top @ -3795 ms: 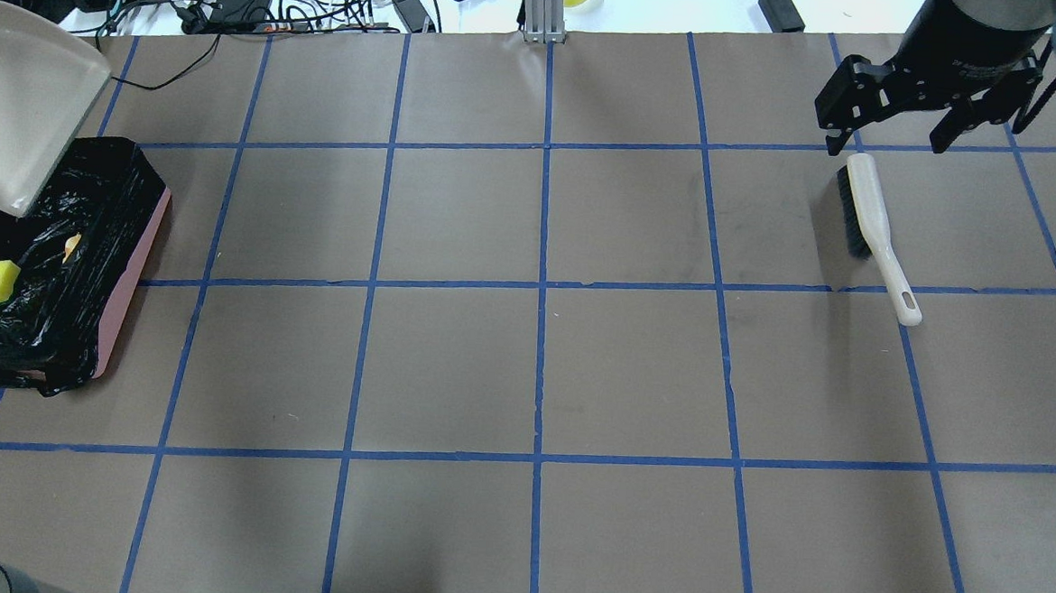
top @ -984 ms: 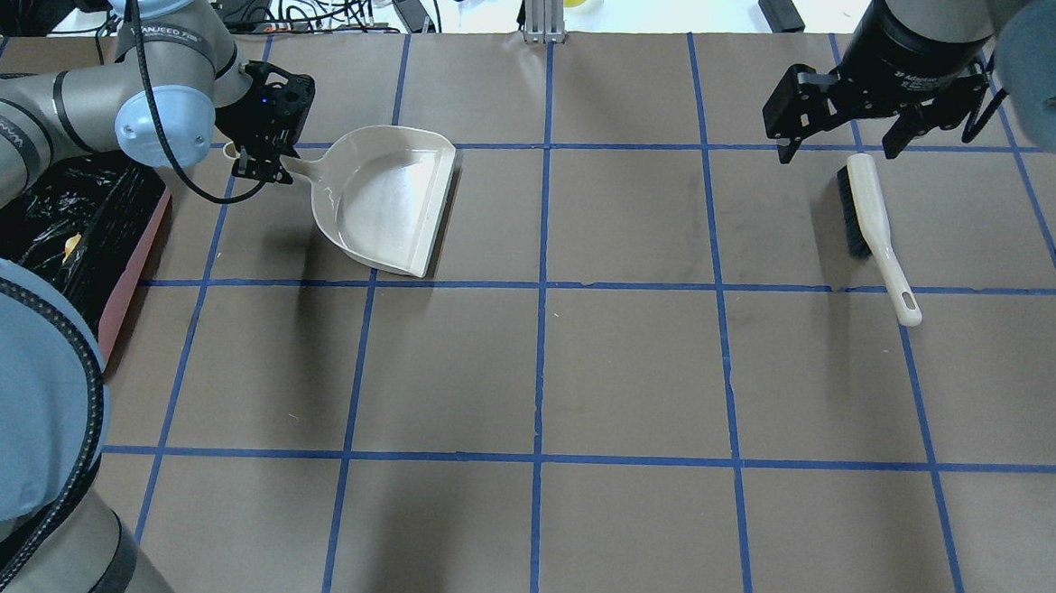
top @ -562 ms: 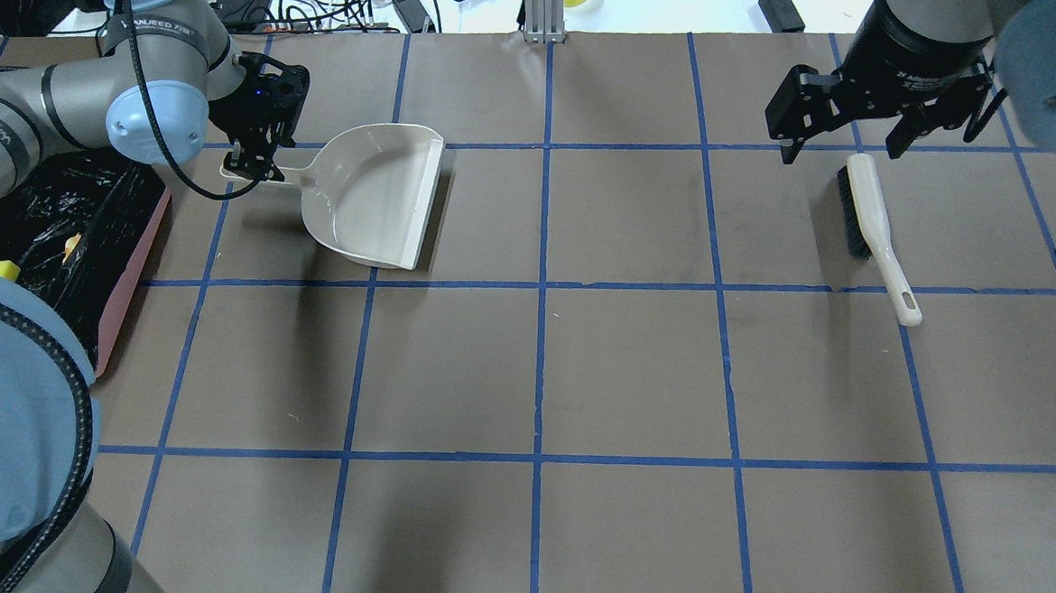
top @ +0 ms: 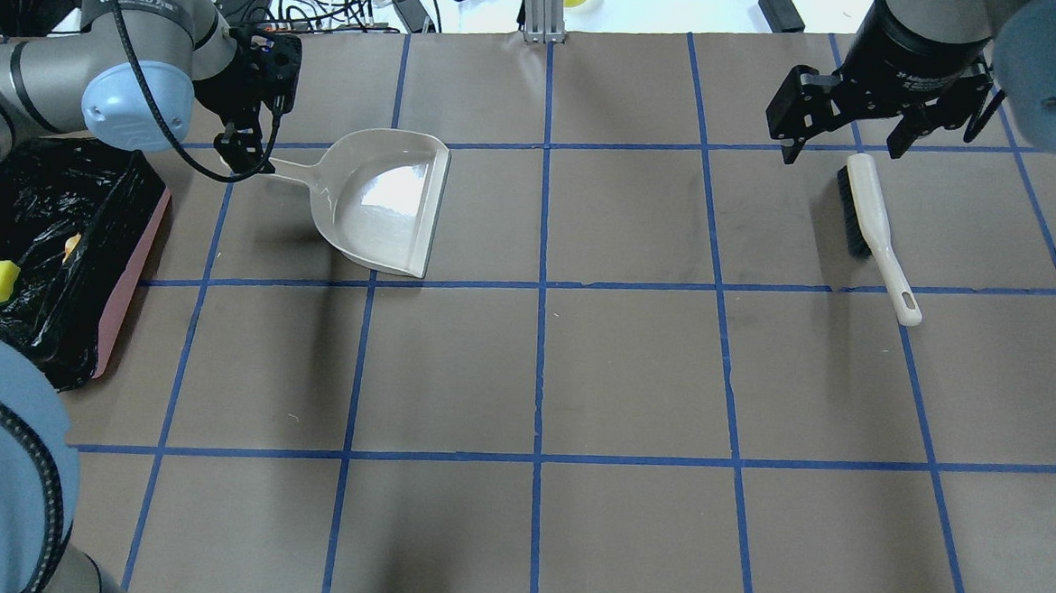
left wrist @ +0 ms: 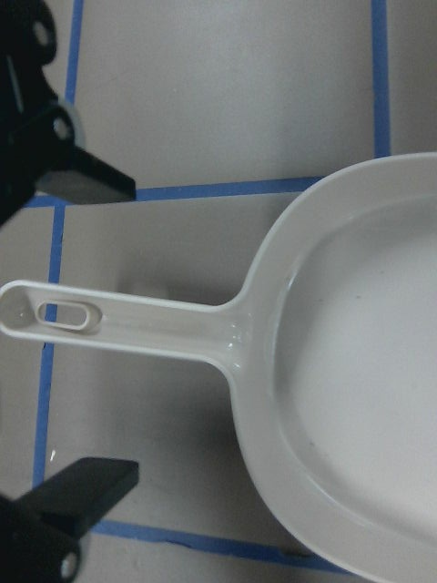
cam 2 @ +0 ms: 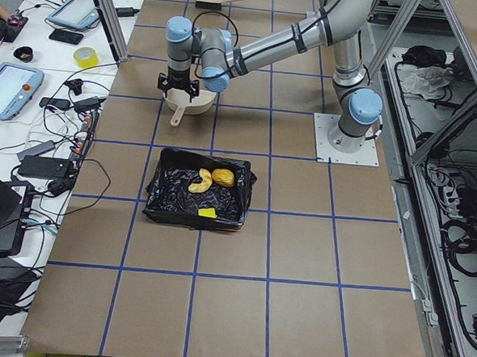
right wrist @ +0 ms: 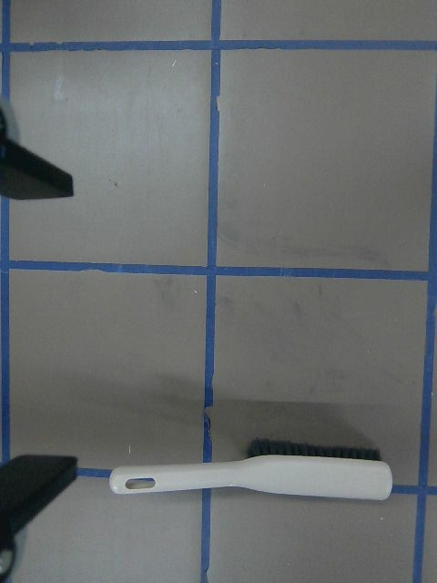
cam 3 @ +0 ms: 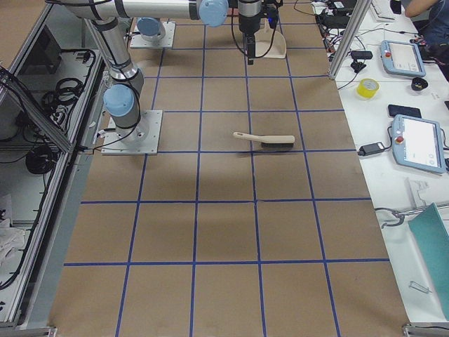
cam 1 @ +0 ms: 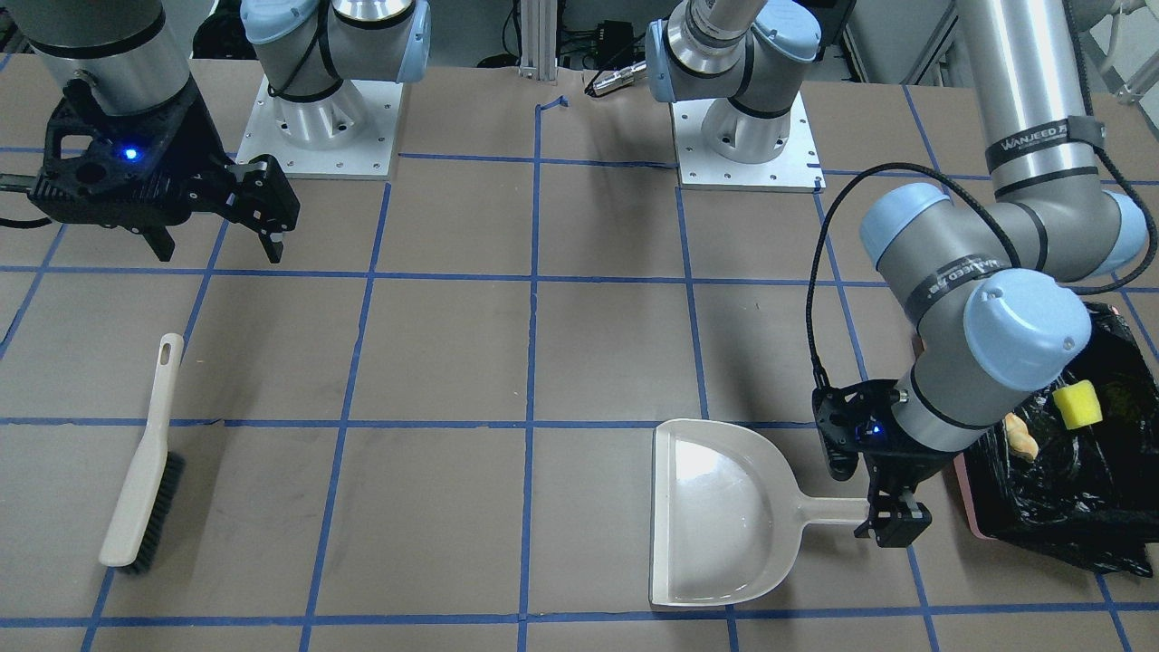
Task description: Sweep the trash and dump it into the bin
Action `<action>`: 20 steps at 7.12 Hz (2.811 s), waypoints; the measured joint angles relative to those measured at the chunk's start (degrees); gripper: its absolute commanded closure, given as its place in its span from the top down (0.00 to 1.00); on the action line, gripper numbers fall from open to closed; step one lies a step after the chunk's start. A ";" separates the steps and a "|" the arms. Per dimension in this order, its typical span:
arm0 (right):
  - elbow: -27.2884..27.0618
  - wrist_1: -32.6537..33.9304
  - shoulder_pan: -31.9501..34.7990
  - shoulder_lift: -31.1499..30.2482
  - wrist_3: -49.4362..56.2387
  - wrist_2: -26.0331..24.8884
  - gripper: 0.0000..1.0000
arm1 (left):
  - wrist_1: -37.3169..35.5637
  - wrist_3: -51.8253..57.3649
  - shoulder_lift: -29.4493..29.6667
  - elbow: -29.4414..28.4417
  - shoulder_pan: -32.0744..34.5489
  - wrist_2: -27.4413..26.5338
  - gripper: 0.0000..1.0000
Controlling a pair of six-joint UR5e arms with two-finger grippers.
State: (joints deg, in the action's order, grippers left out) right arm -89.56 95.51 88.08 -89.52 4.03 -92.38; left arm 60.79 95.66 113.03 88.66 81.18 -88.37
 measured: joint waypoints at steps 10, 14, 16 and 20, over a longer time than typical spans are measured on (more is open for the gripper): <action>0.18 1.63 -0.19 -0.11 -0.21 0.12 1.00 | 24.36 -72.69 -24.36 -0.34 6.04 0.17 1.00; 0.17 3.52 -0.12 -0.08 0.24 0.14 1.00 | 29.25 -87.43 -29.13 1.10 5.97 -0.43 1.00; 0.17 3.57 -0.11 -0.07 0.27 0.24 1.00 | 29.33 -88.29 -29.32 2.16 5.61 -0.43 1.00; 0.25 3.59 -0.10 -0.15 0.24 0.68 1.00 | 28.66 -88.49 -29.43 2.46 5.49 1.32 1.00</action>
State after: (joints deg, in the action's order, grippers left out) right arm -89.31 99.10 87.98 -89.67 4.27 -91.69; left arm 89.45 7.17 83.60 91.12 86.67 -87.05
